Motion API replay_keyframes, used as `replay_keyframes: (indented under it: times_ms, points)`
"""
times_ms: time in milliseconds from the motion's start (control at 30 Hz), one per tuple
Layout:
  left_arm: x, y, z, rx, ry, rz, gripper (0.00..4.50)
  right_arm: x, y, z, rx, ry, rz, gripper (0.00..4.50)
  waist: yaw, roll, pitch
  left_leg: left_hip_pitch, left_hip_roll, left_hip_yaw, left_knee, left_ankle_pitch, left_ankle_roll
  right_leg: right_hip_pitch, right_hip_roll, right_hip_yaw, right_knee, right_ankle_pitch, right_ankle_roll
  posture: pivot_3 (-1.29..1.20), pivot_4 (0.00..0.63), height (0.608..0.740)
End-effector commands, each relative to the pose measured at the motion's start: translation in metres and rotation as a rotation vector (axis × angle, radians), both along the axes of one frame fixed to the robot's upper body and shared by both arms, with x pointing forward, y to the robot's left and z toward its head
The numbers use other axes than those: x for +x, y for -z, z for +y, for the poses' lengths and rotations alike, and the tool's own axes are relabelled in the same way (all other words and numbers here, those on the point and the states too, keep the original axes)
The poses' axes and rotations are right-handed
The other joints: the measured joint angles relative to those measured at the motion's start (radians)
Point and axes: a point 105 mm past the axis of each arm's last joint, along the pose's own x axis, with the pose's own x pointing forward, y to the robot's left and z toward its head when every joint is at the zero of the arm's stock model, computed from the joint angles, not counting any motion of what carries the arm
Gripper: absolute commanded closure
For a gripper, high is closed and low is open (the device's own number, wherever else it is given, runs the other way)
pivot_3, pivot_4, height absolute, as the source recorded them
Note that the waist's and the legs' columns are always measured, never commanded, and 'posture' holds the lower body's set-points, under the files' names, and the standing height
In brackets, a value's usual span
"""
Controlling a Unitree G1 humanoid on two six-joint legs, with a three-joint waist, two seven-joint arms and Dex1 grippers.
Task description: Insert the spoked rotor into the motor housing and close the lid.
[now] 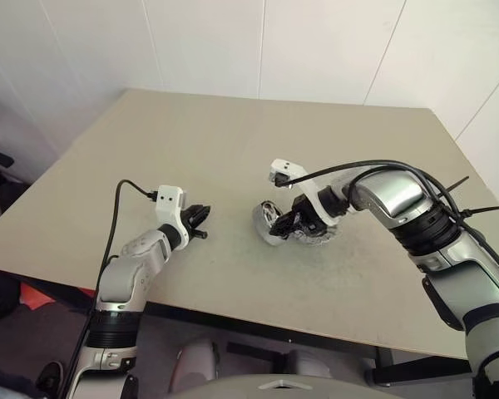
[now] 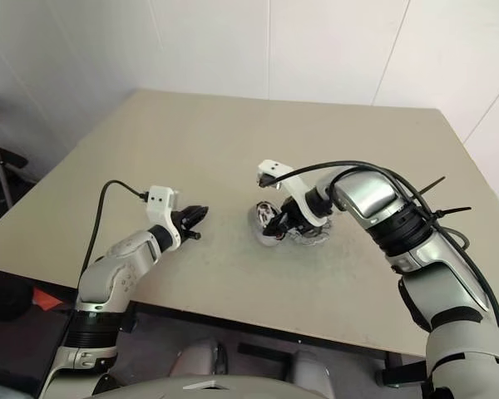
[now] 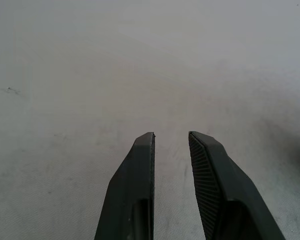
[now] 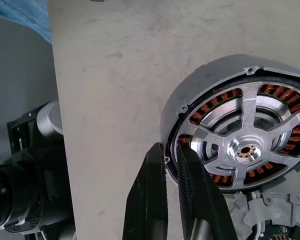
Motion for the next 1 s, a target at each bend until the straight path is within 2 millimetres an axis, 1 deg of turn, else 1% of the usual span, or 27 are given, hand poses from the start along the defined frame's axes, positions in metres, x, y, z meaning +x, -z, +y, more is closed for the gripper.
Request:
replay_keyframes:
  times_ms: [33,133,233,300,333,433,533,567,600,633,667,700,767,800,867,933,967,1000]
  points:
    - [0.004,-0.017,0.000,-0.004,0.006,-0.060,3.35,0.004,-0.017,0.006,0.028,-0.013,-0.061,2.91,0.000,0.000,0.000,0.000,0.000,0.000,0.000,0.000,0.000,0.000,0.000,0.000,0.000,0.000,0.000,0.00,0.000,0.740]
    - [0.005,-0.017,-0.001,-0.003,0.011,-0.060,3.35,0.001,-0.021,0.007,0.033,-0.023,-0.072,1.99,0.000,0.000,0.000,0.000,0.000,0.000,0.000,0.000,0.000,0.000,0.000,0.000,0.000,0.000,0.000,0.00,0.000,0.740]
    - [0.007,-0.017,-0.002,-0.001,0.017,-0.060,3.35,0.002,-0.025,0.007,0.041,-0.020,-0.087,0.92,0.000,0.000,0.000,0.000,0.000,0.000,0.000,0.000,0.000,0.000,0.000,0.000,0.000,0.000,0.000,0.00,0.000,0.740]
    - [0.008,-0.017,-0.003,0.000,0.023,-0.060,3.35,0.002,-0.032,0.009,0.060,-0.020,-0.099,0.27,0.000,0.000,0.000,0.000,0.000,0.000,0.000,0.000,0.000,0.000,0.000,0.000,0.000,0.000,0.000,0.00,0.000,0.740]
    - [0.008,-0.017,-0.004,0.000,0.026,-0.060,3.35,0.002,-0.038,0.011,0.074,-0.023,-0.116,0.02,0.000,0.000,0.000,0.000,0.000,0.000,0.000,0.000,0.000,0.000,0.000,0.000,0.000,0.000,0.000,0.00,0.000,0.740]
    - [0.009,-0.017,-0.004,0.002,0.034,-0.060,3.35,0.013,-0.062,0.017,0.139,-0.003,-0.202,0.02,-0.003,0.000,0.000,0.000,0.000,0.000,0.000,0.000,-0.001,0.000,0.000,0.000,0.000,0.000,0.000,0.00,0.000,0.740]
    - [0.010,-0.016,-0.007,0.003,0.048,-0.059,3.35,0.028,-0.094,0.022,0.229,0.033,-0.315,0.02,-0.004,0.000,0.000,0.001,0.000,0.000,-0.001,0.001,-0.002,-0.001,0.000,0.000,0.000,0.000,0.000,0.00,0.000,0.740]
    - [0.010,-0.017,-0.008,0.000,0.056,-0.061,3.35,0.032,-0.108,0.021,0.274,0.039,-0.367,0.02,-0.004,0.000,0.000,0.001,0.000,0.000,-0.001,0.001,-0.002,-0.001,0.000,0.000,0.000,0.000,0.000,0.00,0.000,0.740]
    - [0.011,-0.019,-0.009,-0.010,0.063,-0.064,3.35,0.040,-0.119,0.015,0.310,0.074,-0.423,0.02,-0.002,0.000,0.000,0.001,0.000,0.000,-0.001,0.001,-0.002,-0.001,0.000,0.000,0.000,0.000,0.000,0.00,0.000,0.740]
    - [0.012,-0.021,-0.009,-0.017,0.069,-0.066,3.35,0.046,-0.127,0.010,0.333,0.100,-0.459,0.02,0.001,0.000,0.000,0.001,0.000,0.000,-0.002,0.001,-0.002,0.000,0.000,0.000,0.000,0.000,0.000,0.00,0.000,0.740]
    - [0.013,-0.024,-0.010,-0.034,0.073,-0.070,3.35,0.054,-0.129,0.001,0.334,0.138,-0.507,0.02,0.003,-0.001,0.000,0.001,0.000,0.000,-0.002,0.001,-0.002,0.000,0.000,0.000,0.000,0.000,0.000,0.00,0.000,0.740]
    - [0.013,-0.026,-0.009,-0.044,0.075,-0.072,3.35,0.058,-0.129,-0.004,0.330,0.160,-0.536,0.02,0.004,-0.001,0.000,0.001,0.000,0.000,-0.002,0.001,-0.002,0.000,0.000,0.000,0.000,0.000,0.000,0.00,0.000,0.740]
    - [0.014,-0.028,-0.007,-0.064,0.093,-0.048,3.35,0.070,-0.119,-0.031,0.270,0.241,-0.637,0.02,0.008,-0.003,0.000,0.000,0.000,0.000,-0.002,0.001,-0.002,0.001,0.000,0.000,-0.001,0.000,0.000,0.00,0.000,0.740]
    - [0.012,-0.028,-0.005,-0.069,0.111,-0.032,3.35,0.071,-0.113,-0.044,0.228,0.257,-0.689,0.02,0.012,-0.004,0.000,0.000,0.000,0.000,-0.002,0.001,-0.002,0.000,0.000,0.000,-0.001,0.000,0.000,0.00,0.000,0.740]
    - [0.008,-0.031,-0.005,-0.077,0.166,-0.008,3.35,0.066,-0.105,-0.070,0.180,0.258,-0.741,0.42,0.021,-0.004,0.000,0.000,0.000,0.000,-0.002,0.001,-0.002,0.001,0.000,0.000,-0.001,0.000,0.000,0.00,0.000,0.740]
    - [0.006,-0.033,-0.001,-0.064,0.206,0.003,3.35,0.061,-0.105,-0.093,0.160,0.301,-0.773,0.98,0.022,-0.003,0.001,-0.001,-0.002,0.000,-0.002,0.001,-0.001,-0.001,0.000,0.000,-0.001,0.000,0.000,0.00,0.000,0.740]
    - [0.007,-0.034,0.001,-0.056,0.213,0.006,3.35,0.059,-0.105,-0.101,0.156,0.322,-0.781,1.33,0.022,-0.001,0.002,-0.002,-0.002,0.000,-0.002,0.001,-0.001,-0.002,0.000,0.000,-0.001,0.000,0.000,0.00,0.000,0.740]
    - [0.007,-0.035,0.004,-0.051,0.215,0.009,3.35,0.058,-0.106,-0.105,0.153,0.332,-0.787,1.64,0.020,0.001,0.003,-0.003,-0.002,0.000,-0.002,0.001,-0.001,-0.003,0.000,0.000,-0.001,0.000,0.000,0.00,0.000,0.740]
